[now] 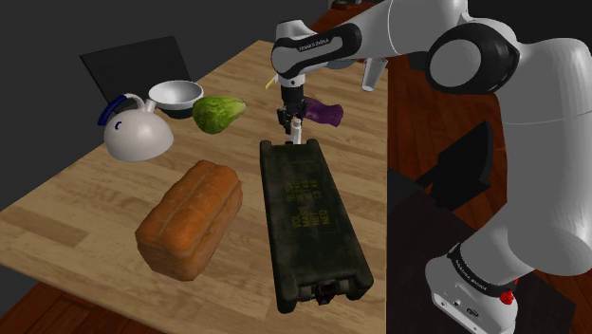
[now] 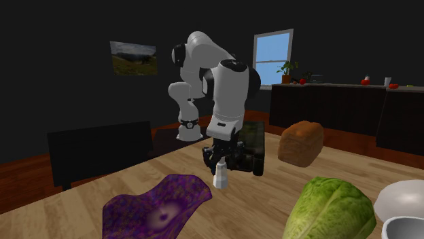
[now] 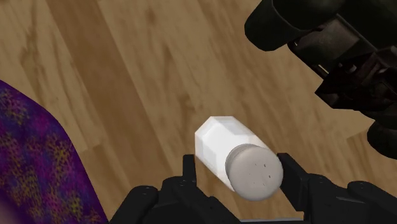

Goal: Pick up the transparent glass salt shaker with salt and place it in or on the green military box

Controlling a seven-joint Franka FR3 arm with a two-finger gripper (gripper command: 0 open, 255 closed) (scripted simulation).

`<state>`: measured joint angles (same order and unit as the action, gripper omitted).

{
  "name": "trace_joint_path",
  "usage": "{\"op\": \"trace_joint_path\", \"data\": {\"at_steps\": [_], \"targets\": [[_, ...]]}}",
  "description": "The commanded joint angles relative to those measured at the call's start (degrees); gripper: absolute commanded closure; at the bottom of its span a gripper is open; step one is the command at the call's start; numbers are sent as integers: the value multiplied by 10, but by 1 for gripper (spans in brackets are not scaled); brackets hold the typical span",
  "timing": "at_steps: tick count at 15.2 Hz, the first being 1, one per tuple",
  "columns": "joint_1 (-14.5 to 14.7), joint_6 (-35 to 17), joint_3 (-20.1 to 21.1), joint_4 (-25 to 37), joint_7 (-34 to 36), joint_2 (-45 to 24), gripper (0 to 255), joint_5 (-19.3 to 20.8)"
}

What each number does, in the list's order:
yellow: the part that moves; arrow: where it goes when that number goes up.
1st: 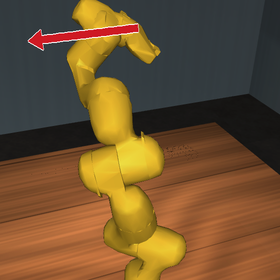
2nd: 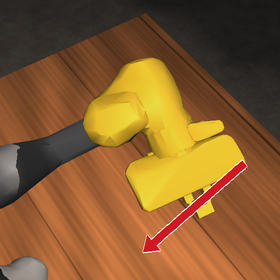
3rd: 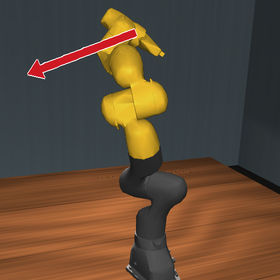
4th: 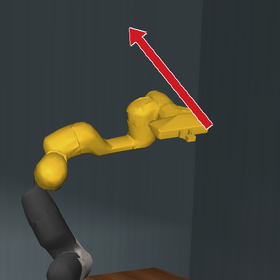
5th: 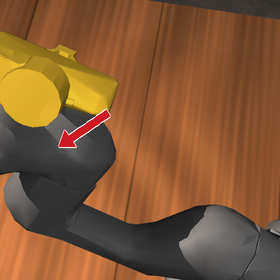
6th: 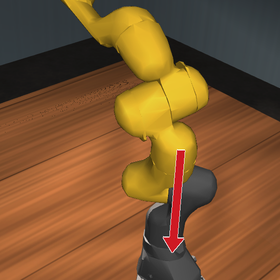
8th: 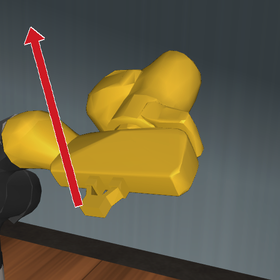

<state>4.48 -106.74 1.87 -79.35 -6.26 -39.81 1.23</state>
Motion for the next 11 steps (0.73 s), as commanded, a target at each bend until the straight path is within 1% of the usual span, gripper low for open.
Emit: {"op": "trace_joint_path", "data": {"at_steps": [1,9,11], "targets": [[0,0,0,0,0,0,255,0],[0,0,0,0,0,0,255,0],[0,11,0,5,0,7,255,0]]}}
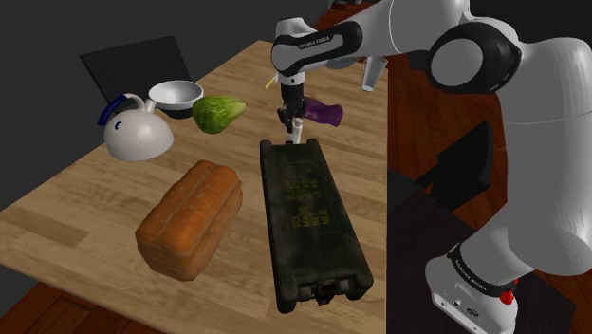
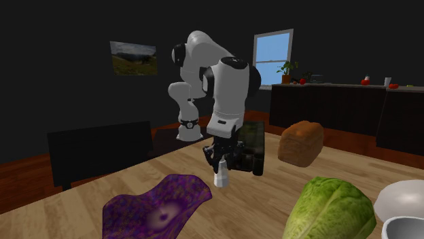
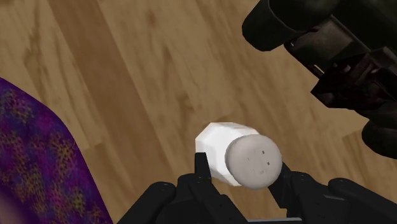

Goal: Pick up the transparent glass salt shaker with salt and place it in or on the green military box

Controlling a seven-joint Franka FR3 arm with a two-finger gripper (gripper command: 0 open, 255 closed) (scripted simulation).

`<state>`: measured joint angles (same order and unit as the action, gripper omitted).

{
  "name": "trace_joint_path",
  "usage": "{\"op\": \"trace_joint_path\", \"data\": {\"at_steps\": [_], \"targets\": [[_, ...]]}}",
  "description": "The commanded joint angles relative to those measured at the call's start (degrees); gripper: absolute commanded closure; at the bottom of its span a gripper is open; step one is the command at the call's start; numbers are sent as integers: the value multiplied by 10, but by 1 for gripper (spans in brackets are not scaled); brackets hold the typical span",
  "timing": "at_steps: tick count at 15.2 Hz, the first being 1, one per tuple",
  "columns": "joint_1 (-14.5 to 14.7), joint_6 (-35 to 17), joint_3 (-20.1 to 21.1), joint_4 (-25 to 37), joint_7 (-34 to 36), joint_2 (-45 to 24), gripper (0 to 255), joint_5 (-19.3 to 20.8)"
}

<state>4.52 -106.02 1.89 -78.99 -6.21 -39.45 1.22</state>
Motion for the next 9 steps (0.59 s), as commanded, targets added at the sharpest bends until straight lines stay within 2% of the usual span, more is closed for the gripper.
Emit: {"op": "trace_joint_path", "data": {"at_steps": [1,9], "targets": [[0,10,0,4,-1,6,255,0],[0,59,0,31,-1,28,255,-1]]}}
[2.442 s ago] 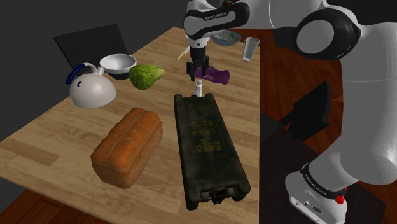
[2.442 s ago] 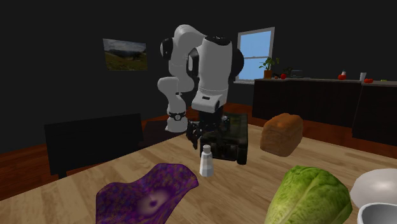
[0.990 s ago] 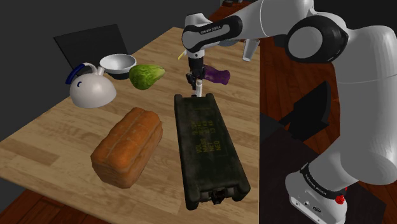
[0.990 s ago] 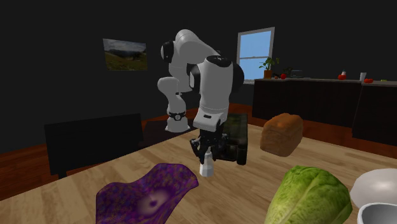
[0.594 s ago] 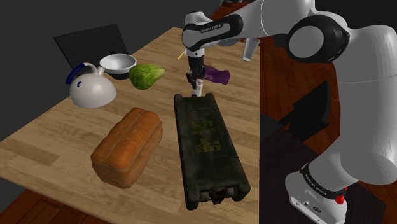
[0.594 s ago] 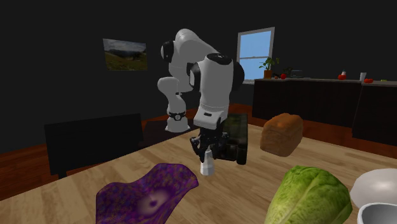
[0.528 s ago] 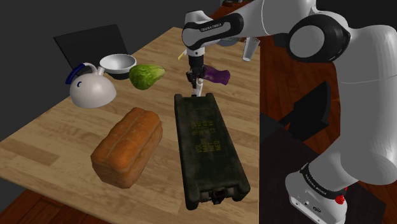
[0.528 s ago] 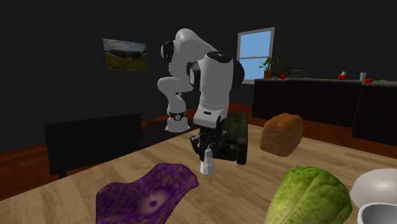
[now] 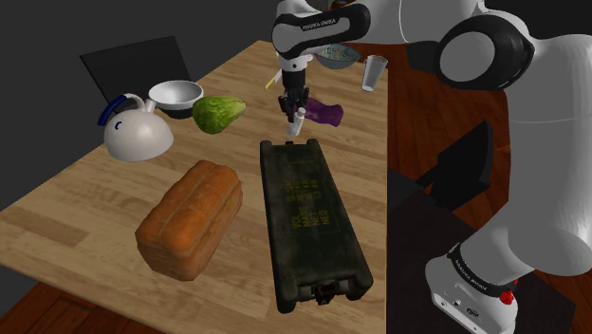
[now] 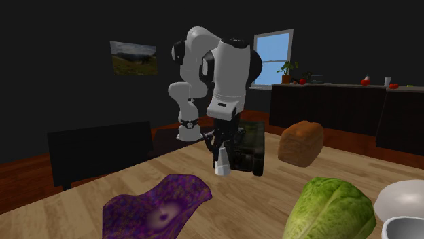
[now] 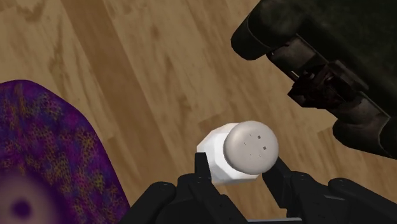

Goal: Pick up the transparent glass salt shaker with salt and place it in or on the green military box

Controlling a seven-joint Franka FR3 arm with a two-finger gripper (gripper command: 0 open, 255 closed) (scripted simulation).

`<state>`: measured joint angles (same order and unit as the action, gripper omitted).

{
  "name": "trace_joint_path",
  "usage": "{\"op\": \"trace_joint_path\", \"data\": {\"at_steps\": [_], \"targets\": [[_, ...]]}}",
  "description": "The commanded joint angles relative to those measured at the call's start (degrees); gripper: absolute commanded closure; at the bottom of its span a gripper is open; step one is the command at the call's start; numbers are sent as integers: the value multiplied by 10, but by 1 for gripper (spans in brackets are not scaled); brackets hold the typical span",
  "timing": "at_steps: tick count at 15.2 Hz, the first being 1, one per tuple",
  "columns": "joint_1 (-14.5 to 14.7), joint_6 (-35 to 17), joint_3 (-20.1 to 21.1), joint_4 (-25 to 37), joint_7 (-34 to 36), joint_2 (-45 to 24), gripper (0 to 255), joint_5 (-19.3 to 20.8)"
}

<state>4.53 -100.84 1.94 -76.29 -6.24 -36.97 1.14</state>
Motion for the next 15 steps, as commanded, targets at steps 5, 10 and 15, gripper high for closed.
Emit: {"op": "trace_joint_path", "data": {"at_steps": [5,10,15], "targets": [[0,40,0,27,-1,12,255,0],[0,74,0,56,-1,18,255,-1],[0,112,0,91,-2,21,255,-1]]}}
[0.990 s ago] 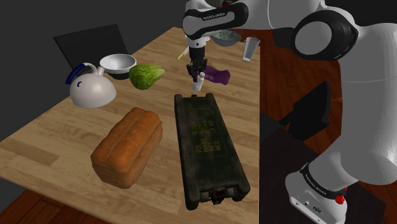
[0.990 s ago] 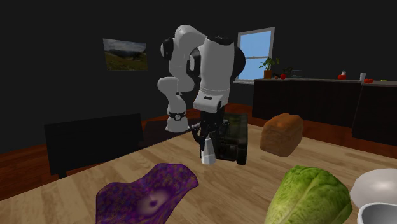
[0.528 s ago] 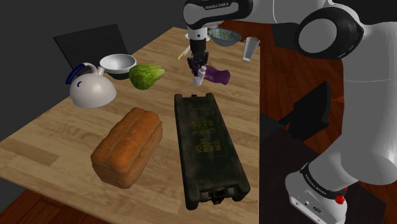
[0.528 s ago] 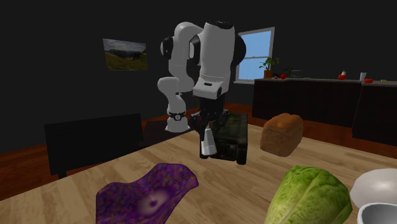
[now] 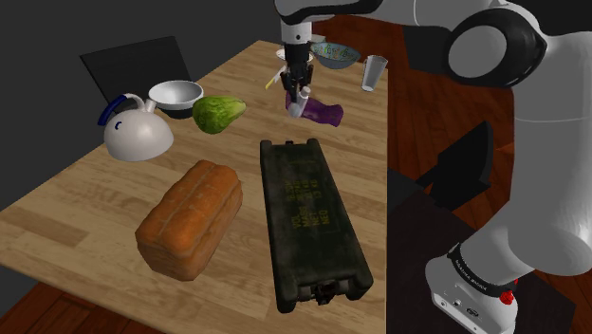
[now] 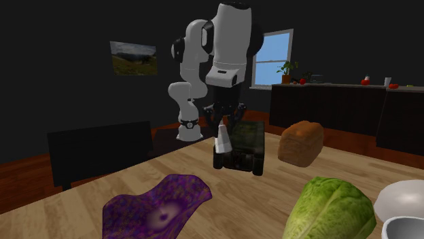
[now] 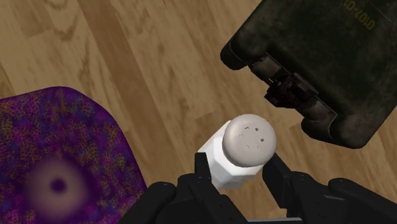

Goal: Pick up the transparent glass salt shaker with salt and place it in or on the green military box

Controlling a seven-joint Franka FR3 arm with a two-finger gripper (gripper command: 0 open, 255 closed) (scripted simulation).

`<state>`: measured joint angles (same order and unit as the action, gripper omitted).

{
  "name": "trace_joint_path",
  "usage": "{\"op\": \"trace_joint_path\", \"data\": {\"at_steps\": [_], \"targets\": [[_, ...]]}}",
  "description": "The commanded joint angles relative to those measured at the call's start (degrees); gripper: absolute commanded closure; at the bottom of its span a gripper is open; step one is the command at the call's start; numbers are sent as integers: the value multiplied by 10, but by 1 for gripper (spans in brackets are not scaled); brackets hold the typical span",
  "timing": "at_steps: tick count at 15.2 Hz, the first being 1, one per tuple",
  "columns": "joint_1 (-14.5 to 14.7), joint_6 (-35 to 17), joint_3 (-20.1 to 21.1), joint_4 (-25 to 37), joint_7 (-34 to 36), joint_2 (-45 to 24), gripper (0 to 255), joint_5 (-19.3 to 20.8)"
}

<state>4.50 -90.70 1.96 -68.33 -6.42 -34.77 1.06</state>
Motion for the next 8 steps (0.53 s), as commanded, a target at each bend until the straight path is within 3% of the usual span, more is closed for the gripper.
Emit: {"op": "trace_joint_path", "data": {"at_steps": [1,7,8], "targets": [[1,18,0,19,0,-1,255,0],[1,64,0,70,0,-6,255,0],[6,46,2,23,7,23,255,-1]]}}
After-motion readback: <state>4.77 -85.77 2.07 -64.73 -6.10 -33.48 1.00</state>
